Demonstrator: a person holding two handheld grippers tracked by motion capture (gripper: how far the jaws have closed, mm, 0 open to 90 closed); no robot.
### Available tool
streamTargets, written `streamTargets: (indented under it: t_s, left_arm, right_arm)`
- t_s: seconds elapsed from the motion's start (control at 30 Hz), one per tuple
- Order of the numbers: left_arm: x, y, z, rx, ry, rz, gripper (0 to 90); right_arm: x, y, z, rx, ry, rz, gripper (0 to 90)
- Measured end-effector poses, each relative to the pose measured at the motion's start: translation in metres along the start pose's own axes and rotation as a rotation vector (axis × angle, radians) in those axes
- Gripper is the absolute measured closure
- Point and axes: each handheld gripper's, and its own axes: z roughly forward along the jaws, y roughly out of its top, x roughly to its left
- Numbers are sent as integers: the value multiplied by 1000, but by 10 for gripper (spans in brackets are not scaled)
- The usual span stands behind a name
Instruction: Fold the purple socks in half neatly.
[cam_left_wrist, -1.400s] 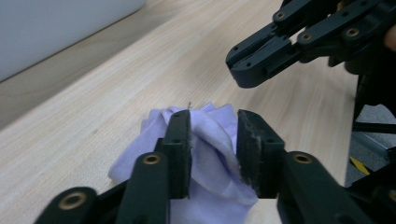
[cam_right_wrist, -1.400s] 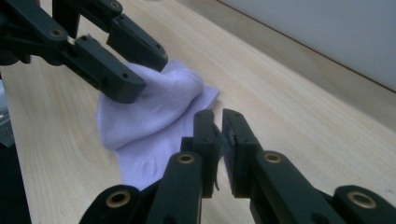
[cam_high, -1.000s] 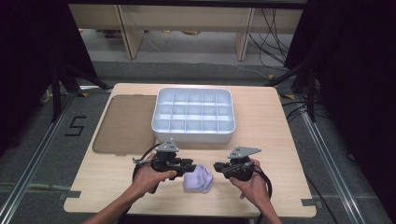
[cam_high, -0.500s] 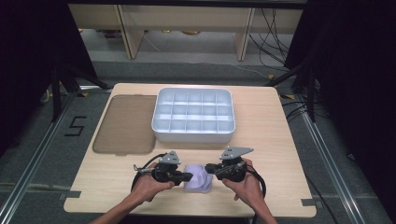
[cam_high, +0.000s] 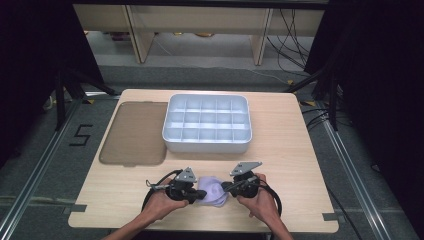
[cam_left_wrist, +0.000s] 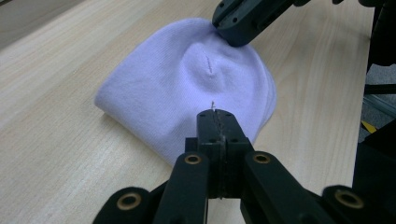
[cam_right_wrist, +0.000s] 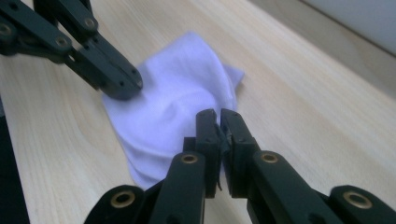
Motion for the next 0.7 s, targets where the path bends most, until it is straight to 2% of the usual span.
streamTargets:
  t_s: [0.03, 0.07, 0.1, 0.13, 0.17, 0.2, 0.23, 0.37, 0.43, 0.47, 0.53, 0.57, 0.6, 0.63, 0.7]
  left_arm:
    - [-1, 0, 0, -7, 1, -14, 893]
    - [-1, 0, 0, -4, -1, 6, 893]
    - [-1, 0, 0, -3, 0, 7, 893]
    - [-1, 0, 0, -3, 0, 7, 893]
    - [0, 2, -1, -13, 1, -1, 893]
    - [1, 4, -2, -24, 6, -9, 893]
    - [2, 8, -3, -40, 14, -11, 893]
    - [12, 23, -3, -76, 51, -1, 893]
    - [18, 29, 1, -71, 66, -8, 893]
    - [20, 30, 3, -64, 64, -12, 893]
    - [24, 30, 7, -45, 89, -9, 893]
    - [27, 29, 8, -19, 87, 16, 893]
    - [27, 29, 8, -19, 87, 16, 893]
    - [30, 26, 12, -26, 89, -3, 894]
    - [33, 23, 14, -20, 94, -14, 894]
  right_arm:
    - [0, -1, -1, 20, -5, 6, 868]
    - [0, -2, 2, 9, -9, 5, 868]
    - [0, -2, 1, 35, -3, 4, 868]
    - [1, -3, 3, 30, -1, 22, 868]
    - [1, -2, 3, 41, -4, 10, 868]
    - [1, -2, 3, 47, -5, 19, 868]
    - [2, -3, 4, 30, -9, 24, 868]
    - [1, -2, 3, 31, 8, 15, 868]
    - [2, -2, 3, 32, 9, 25, 868]
    - [1, -2, 4, 31, 11, 11, 868]
    - [1, -2, 4, 33, 7, 12, 868]
    - [0, -2, 5, 29, 0, -3, 868]
    - [0, -2, 6, 29, 7, -3, 868]
    - [1, -3, 5, 34, 3, 12, 868]
    - [0, -3, 5, 32, 1, 9, 868]
